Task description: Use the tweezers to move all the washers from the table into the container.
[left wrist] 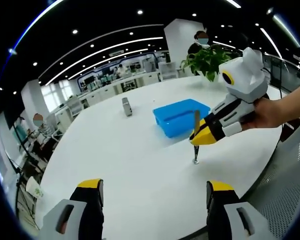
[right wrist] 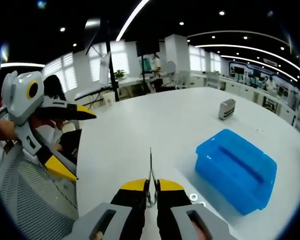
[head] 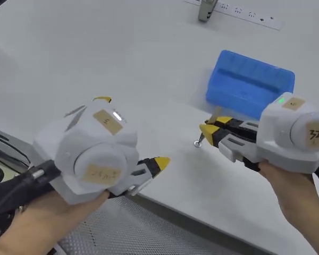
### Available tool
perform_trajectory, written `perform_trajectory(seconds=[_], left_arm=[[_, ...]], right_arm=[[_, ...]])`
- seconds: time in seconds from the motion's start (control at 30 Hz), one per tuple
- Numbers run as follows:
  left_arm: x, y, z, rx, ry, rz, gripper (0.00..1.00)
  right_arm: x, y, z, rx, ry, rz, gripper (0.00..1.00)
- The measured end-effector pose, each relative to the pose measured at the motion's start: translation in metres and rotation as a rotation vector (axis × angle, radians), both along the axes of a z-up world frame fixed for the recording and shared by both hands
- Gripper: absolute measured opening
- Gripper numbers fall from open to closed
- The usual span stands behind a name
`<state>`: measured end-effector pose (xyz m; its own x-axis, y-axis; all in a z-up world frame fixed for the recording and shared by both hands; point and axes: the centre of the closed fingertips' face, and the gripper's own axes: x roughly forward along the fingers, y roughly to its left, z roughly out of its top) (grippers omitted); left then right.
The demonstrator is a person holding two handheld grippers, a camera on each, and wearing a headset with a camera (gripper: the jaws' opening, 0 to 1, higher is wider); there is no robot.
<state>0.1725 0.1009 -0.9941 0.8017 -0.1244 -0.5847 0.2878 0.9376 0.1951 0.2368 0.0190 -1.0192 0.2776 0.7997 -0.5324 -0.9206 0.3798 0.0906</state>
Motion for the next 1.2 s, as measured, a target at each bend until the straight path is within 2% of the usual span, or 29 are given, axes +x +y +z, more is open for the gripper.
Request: perform_trajectory(seconds=[0.07, 0.13, 0.33, 0.53, 0.77, 0.83, 1.0, 1.2], left_arm=[[0.0, -0.001, 0.0, -0.002, 0.001, -0.005, 0.87], [0.0, -0.002, -0.001, -0.006, 0.005, -0.008, 0.88], [-0.001, -0.002, -0.002, 0.013, 0.004, -0.026, 0.87], [-0.001, -0.002, -0.002, 0.024, 0.002, -0.036, 0.87], [0.0, 0.0, 0.001, 0.023, -0.02, -0.035, 0.87], [0.0, -0.001, 0.001, 0.038, -0.026, -0.042, 0.87], [-0.001, -0.005, 0.002, 0.051, -0.036, -0.065, 0.9], [-0.001, -0.004, 0.005, 0.032, -0.047, -0.056, 0.9]], right_arm=[[0.0, -0.001, -0.001, -0.012, -0.011, 0.005, 0.03], [0.0, -0.002, -0.001, -0.025, -0.042, 0.019, 0.02], [-0.004, 0.001, -0.003, -0.045, -0.065, 0.03, 0.01], [-0.001, -0.001, -0.003, -0.046, -0.038, 0.0, 0.01], [0.001, -0.003, -0.003, -0.057, -0.016, -0.024, 0.01], [0.001, -0.004, 0.004, -0.032, 0.003, -0.038, 0.01], [0.005, -0.009, 0.015, -0.032, -0.006, -0.058, 0.01], [0.008, -0.013, 0.029, -0.029, -0.02, -0.074, 0.01]])
